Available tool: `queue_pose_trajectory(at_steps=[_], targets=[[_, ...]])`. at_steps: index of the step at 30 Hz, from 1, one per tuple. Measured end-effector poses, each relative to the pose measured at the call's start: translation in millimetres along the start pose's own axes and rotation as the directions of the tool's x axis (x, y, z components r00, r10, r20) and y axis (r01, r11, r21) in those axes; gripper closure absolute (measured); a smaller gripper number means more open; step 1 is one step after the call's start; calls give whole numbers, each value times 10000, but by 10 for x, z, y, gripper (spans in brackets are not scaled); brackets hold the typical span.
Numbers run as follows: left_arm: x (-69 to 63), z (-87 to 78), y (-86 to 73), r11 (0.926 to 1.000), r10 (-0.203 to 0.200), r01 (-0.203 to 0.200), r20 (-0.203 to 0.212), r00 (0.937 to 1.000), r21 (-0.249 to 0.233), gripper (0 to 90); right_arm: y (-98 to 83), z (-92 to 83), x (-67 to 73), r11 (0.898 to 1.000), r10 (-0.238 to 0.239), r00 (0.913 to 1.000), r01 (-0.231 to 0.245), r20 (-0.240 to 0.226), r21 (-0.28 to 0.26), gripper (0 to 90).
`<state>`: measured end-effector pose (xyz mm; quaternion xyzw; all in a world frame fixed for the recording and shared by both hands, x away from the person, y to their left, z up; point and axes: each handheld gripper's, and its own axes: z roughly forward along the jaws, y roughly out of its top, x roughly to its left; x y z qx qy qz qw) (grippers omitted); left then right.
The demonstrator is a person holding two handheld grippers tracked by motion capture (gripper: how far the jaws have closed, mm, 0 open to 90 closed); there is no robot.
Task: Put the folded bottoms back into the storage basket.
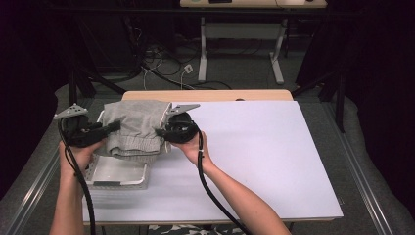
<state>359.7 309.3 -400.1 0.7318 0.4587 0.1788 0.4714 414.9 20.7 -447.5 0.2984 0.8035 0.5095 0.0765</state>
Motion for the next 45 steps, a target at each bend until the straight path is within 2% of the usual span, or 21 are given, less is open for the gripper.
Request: queue_pose_trajectory(at_steps=[9,22,23,24,31,45], targets=[[25,-36,2,10000,62,-61,-288,9996,31,763,-13,82,28,9999,116,9999,-116,-102,34,736],[42,-122,10,9998,1,-13,-640,9979,-188,779,22,197,103,9998,120,9996,-116,-237,155,735],[43,-130,10,9998,25,-40,-682,9977,-209,786,22,204,107,9998,104,9996,-100,-257,153,735],[43,-139,9,9996,4,-25,-711,9975,-287,832,21,211,111,9998,121,9996,-116,-263,187,736],[82,-102,-23,10000,-90,90,-764,9970,-12,851,9,264,145,9996,99,9997,-93,-230,261,745],[164,-200,-45,9999,-120,116,-1177,9930,-40,864,7,446,231,9992,332,9982,-319,-497,259,743]])
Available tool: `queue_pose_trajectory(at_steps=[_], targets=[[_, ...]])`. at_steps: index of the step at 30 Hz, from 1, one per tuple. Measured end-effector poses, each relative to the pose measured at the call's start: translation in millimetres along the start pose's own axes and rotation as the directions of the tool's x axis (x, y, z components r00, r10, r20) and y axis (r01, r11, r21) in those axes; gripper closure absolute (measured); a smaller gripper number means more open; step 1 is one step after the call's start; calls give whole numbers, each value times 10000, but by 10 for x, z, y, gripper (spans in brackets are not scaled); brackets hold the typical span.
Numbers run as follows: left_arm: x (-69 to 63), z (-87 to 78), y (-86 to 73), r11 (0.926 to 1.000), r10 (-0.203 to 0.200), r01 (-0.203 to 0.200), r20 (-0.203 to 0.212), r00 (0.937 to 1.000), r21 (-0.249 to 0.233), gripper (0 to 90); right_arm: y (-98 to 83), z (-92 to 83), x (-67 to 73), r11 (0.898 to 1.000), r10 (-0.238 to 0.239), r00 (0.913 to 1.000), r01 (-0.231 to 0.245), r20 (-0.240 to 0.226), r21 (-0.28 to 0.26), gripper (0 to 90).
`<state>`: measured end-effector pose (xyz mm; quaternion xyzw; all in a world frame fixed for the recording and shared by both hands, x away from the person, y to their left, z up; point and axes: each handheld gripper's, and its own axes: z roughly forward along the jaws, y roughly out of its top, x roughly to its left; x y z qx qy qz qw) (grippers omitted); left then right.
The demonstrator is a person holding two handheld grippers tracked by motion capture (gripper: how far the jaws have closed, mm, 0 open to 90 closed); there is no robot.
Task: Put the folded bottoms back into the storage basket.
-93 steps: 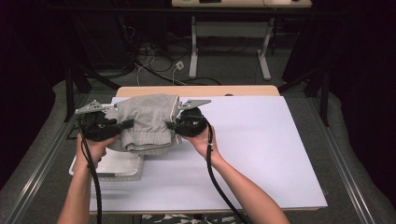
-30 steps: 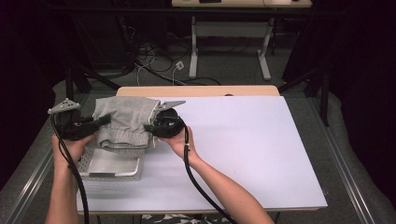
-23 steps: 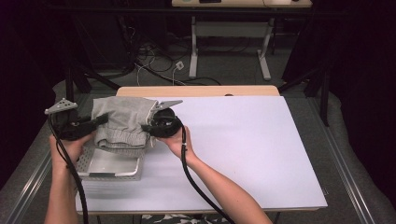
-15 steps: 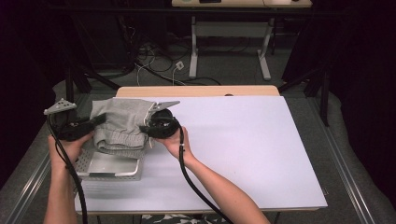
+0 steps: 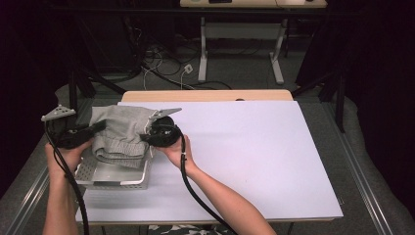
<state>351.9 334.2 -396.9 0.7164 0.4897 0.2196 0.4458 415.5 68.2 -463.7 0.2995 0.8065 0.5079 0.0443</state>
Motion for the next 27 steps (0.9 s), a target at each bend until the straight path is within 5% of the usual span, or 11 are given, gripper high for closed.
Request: queue_pose_trajectory(at_steps=[27], targets=[[-8,60,-20,9974,548,-502,-930,9942,510,866,-36,306,68,9965,540,9984,-527,-187,645,731]])
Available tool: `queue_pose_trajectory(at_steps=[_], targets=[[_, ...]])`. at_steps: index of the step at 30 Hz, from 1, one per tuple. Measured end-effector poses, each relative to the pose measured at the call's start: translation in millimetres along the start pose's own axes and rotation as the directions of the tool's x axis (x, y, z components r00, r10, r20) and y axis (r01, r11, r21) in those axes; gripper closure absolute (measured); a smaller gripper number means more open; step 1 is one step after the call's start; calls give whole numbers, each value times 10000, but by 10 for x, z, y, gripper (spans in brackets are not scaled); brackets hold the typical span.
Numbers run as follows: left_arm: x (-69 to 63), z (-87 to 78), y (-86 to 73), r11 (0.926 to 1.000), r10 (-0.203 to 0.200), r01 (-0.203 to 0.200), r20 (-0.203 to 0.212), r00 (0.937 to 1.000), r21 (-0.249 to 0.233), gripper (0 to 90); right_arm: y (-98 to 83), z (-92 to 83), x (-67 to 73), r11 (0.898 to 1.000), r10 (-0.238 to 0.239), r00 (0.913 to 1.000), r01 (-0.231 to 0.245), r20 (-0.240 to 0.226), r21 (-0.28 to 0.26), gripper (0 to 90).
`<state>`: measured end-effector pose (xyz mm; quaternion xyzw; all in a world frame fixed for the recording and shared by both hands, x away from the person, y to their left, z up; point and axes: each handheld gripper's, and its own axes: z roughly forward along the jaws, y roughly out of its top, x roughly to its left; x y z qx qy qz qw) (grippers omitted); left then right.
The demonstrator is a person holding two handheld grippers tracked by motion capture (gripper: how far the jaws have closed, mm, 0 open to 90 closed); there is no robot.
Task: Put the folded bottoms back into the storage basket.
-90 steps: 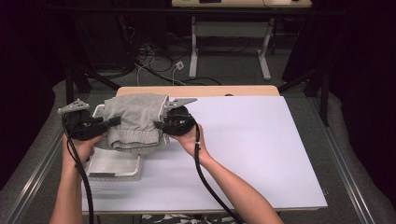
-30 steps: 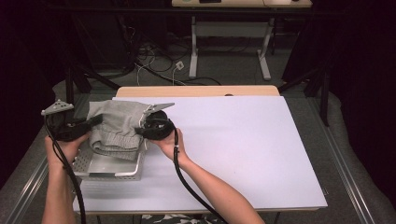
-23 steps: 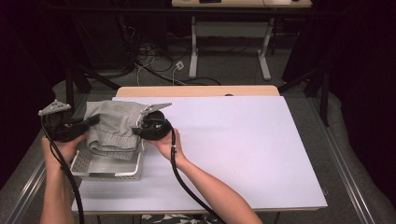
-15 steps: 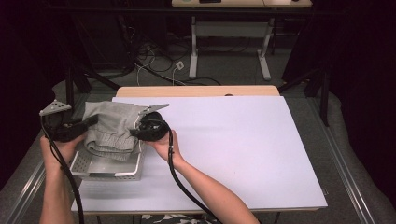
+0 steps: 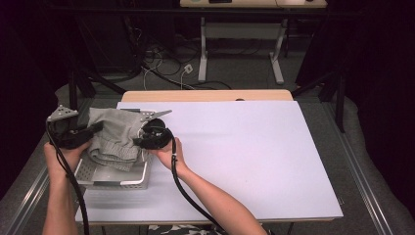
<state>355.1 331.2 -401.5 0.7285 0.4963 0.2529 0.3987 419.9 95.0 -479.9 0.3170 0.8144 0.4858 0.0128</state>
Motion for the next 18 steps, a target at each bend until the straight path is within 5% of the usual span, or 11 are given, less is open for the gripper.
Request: queue_pose_trajectory(at_steps=[18], targets=[[46,149,-79,9977,88,-71,-244,9997,669,864,-22,134,-42,9971,-18,10000,15,42,763,714]])
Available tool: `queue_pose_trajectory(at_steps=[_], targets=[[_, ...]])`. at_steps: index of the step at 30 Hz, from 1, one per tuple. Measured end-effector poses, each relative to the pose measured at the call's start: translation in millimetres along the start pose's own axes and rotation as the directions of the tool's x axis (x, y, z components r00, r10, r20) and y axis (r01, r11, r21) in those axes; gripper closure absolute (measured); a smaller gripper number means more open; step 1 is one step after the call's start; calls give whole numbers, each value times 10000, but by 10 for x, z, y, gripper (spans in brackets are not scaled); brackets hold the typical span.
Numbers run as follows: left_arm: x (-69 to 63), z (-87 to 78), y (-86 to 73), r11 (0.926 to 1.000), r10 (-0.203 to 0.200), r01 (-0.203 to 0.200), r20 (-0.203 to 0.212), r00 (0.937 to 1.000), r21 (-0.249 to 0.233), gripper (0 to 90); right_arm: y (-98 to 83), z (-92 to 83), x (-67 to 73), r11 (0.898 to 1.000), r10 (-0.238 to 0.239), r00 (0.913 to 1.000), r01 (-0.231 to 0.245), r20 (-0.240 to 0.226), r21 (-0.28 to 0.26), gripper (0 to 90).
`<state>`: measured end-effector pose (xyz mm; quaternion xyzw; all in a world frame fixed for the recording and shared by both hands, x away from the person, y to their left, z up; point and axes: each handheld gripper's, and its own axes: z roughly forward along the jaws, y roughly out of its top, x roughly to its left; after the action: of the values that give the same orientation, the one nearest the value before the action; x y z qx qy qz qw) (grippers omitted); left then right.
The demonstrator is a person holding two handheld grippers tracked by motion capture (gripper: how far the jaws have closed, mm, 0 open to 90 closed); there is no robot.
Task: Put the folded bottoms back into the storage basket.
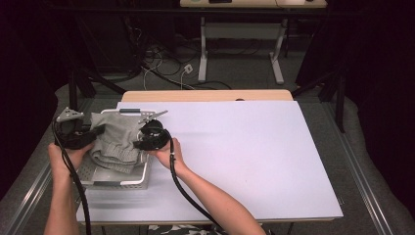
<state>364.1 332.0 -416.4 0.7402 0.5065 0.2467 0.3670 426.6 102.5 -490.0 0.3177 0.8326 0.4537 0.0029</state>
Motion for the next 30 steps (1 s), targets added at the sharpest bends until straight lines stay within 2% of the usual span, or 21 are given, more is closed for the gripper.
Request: queue_pose_trajectory(at_steps=[8,10,11,12,13,15,16,18,20,22,24,30], targets=[[15,52,-23,9999,-71,71,-22,10000,89,862,4,35,-10,9997,-147,9999,147,9,214,687],[19,85,-35,9997,-59,59,13,10000,248,860,4,38,-16,9992,-130,9999,131,-16,380,617],[19,116,-45,9988,37,-39,32,10000,488,857,0,34,-24,9991,-130,9999,131,-35,392,566],[18,170,-58,9952,155,-164,107,9998,962,844,-1,20,-28,9991,-63,10000,64,-19,428,507],[20,210,-71,9926,153,-168,137,9998,1200,800,0,-9,-34,9992,-45,10000,48,-78,398,460],[37,271,-81,9867,95,-123,178,9998,1618,608,20,-89,-22,9994,-172,9998,169,111,286,355],[43,281,-81,9862,44,-63,121,9999,1653,513,33,-133,-23,9992,-263,9995,259,145,315,340],[44,284,-78,9873,-44,15,182,9998,1586,396,46,-226,-48,9990,-350,9993,347,128,276,295],[23,281,-71,9887,-85,39,297,9995,1497,333,47,-327,-85,9989,-418,9991,416,87,217,266],[-10,280,-54,9888,-18,-32,334,9994,1492,230,33,-425,-125,9985,-501,9986,498,145,227,193],[-47,282,-34,9887,69,-155,581,9983,1494,171,10,-518,-176,9980,-576,9983,573,96,275,165],[-177,311,23,9888,246,-368,853,9961,1447,93,-85,-776,-322,9966,-767,9970,763,108,320,134]])
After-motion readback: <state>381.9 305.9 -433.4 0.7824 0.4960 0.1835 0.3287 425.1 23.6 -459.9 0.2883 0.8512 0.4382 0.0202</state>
